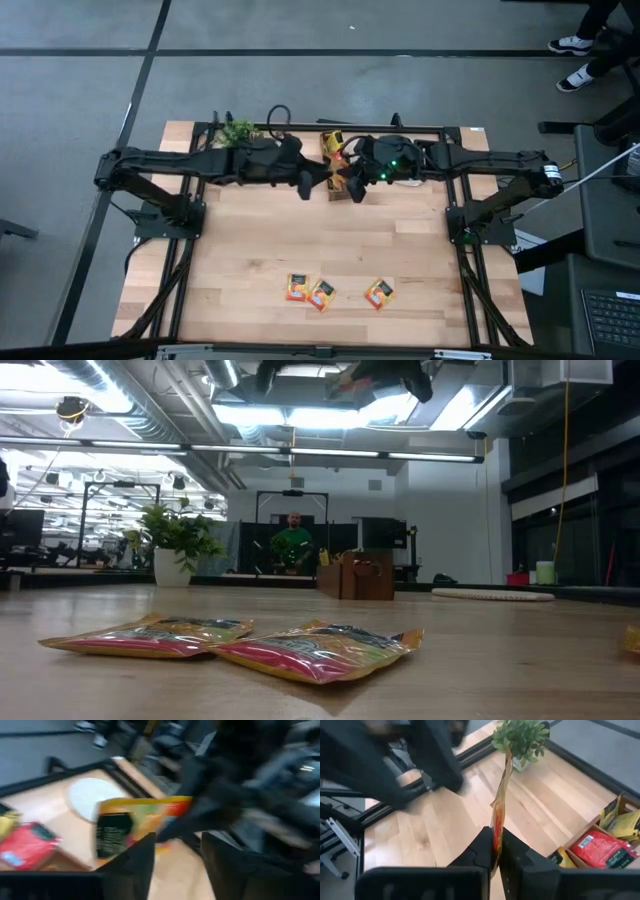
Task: Pick & Place Tea
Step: Put the orange tea bag into the left section of the wooden organizer
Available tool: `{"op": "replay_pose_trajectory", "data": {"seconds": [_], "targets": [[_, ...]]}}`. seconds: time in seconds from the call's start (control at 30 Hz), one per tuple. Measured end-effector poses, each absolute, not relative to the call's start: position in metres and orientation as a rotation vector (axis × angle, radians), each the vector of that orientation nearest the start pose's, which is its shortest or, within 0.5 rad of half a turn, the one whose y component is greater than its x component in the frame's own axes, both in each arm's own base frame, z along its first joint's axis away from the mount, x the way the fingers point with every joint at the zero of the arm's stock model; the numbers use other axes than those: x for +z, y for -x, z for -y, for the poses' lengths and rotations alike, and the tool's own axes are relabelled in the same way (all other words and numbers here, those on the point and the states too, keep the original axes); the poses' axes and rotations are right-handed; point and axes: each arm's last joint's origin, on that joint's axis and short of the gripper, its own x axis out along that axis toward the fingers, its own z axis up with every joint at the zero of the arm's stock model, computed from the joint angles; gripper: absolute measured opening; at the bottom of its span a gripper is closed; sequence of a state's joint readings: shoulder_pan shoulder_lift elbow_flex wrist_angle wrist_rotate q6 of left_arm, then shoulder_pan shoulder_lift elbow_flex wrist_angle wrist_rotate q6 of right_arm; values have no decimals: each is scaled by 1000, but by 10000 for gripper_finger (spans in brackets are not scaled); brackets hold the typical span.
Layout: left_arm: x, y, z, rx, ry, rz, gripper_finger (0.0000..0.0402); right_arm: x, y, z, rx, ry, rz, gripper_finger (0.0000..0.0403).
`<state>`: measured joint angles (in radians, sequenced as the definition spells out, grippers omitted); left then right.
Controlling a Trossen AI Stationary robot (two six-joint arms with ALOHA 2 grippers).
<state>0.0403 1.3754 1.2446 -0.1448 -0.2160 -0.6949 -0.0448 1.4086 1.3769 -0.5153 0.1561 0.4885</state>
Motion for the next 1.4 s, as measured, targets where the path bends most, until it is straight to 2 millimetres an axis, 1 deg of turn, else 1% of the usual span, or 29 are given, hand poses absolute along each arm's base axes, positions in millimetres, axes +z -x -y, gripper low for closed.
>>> {"op": "replay_pose_trajectory", "data": {"seconds": [0.07,0.17,0.3,0.4,0.5,0.7,0.93,1.13,1.23,1.4], "targets": [[372,-304,-18,275,677,-172,181,365,-304,18,-325,-443,-503,19],[381,-292,-18,255,686,-163,211,368,-298,17,-308,-442,-517,16],[386,-278,-18,291,656,-178,222,376,-291,15,-236,-441,-506,16],[384,-276,-18,295,653,-212,222,383,-286,13,-159,-440,-491,19],[384,-276,-17,264,658,-224,220,388,-284,11,-93,-437,-467,19],[384,-279,-15,195,671,-231,222,396,-286,8,31,-443,-402,17],[385,-279,-14,166,681,-227,220,400,-288,7,63,-444,-367,17],[392,-281,-13,104,688,-172,217,401,-288,7,74,-443,-350,17],[397,-282,-12,52,691,-135,207,402,-289,7,77,-443,-341,18],[397,-282,-12,44,699,-138,175,402,-289,7,84,-443,-342,17]]}}
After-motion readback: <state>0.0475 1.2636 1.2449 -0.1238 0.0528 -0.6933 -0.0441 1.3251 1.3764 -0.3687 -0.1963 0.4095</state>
